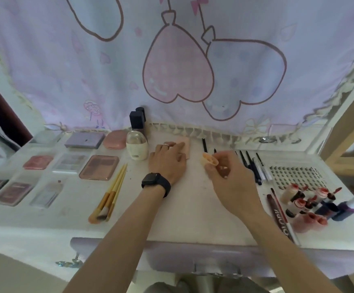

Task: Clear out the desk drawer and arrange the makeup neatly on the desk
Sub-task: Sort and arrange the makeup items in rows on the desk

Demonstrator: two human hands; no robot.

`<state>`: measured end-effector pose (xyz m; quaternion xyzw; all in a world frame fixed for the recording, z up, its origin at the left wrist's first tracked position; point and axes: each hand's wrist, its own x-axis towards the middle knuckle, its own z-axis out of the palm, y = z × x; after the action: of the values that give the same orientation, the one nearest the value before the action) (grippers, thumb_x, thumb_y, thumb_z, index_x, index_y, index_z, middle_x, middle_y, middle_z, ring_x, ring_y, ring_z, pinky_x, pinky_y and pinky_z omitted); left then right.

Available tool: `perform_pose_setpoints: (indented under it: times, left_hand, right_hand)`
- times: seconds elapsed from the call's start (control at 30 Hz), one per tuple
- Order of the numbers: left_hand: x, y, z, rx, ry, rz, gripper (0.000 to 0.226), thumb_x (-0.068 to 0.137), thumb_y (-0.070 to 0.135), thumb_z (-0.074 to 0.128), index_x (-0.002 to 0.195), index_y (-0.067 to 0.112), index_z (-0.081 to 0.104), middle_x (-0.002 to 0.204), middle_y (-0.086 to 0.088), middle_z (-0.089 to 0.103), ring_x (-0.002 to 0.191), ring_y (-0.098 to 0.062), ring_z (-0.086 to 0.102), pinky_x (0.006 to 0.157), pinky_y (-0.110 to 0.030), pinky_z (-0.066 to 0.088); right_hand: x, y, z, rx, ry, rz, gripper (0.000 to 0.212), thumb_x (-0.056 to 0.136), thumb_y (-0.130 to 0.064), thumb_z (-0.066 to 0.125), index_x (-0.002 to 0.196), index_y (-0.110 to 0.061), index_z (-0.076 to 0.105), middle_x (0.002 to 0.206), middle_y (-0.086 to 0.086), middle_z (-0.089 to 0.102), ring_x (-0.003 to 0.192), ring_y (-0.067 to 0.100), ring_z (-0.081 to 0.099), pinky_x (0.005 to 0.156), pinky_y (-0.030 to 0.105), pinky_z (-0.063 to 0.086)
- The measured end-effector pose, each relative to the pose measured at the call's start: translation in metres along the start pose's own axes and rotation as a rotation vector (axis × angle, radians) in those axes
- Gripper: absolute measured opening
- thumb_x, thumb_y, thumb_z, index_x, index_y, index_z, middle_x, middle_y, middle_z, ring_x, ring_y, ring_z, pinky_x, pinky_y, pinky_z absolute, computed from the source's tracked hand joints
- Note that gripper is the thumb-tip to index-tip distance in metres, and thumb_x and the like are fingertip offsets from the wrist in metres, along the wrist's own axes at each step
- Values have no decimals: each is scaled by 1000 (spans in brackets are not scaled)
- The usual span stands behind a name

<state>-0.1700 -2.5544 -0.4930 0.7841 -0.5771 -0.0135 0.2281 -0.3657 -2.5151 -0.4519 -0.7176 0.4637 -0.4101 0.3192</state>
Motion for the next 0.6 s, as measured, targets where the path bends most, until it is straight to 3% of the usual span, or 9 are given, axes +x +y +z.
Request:
perform_pose_setpoints:
  times: [0.1,0.17,0.37,0.5,0.6]
  left_hand:
    - [-1,-1,2,-9,5,-12,47,97,34,43,143,35,49,144,2,49,130,-23,42,102,-38,36]
    - [-1,-2,3,0,18,-20,47,97,35,43,144,34,49,143,1,50,128,-24,43,102,-38,37]
    - [-1,-3,6,-21,53,-15,46,97,35,45,143,31,51,139,-1,52,126,-25,45,100,-38,37]
    - [-1,-3,6,-30,49,-29,47,97,34,45,143,31,50,140,0,52,126,-25,44,99,-38,37]
    - [-1,-2,5,-35,55,-31,46,96,33,45,142,31,52,139,-1,53,125,-25,45,98,-38,37]
  right_hand:
    - [53,-6,4,-245,-83,0,10,94,-37,64,100,-29,60,90,-19,64,80,-2,59,68,19,40]
    - [84,-5,9,-422,-125,-36,15,94,-36,64,101,-22,63,96,-10,63,91,13,58,73,29,40]
    - [128,-5,26,-753,-246,-92,20,95,-37,62,109,-23,66,102,0,69,95,22,63,76,33,50]
    - [135,1,34,-897,-244,-132,13,96,-25,57,103,-19,67,99,4,67,89,24,61,73,33,47]
    - [137,4,38,-916,-269,-119,14,97,-19,57,104,-16,68,102,5,66,95,25,62,72,32,44]
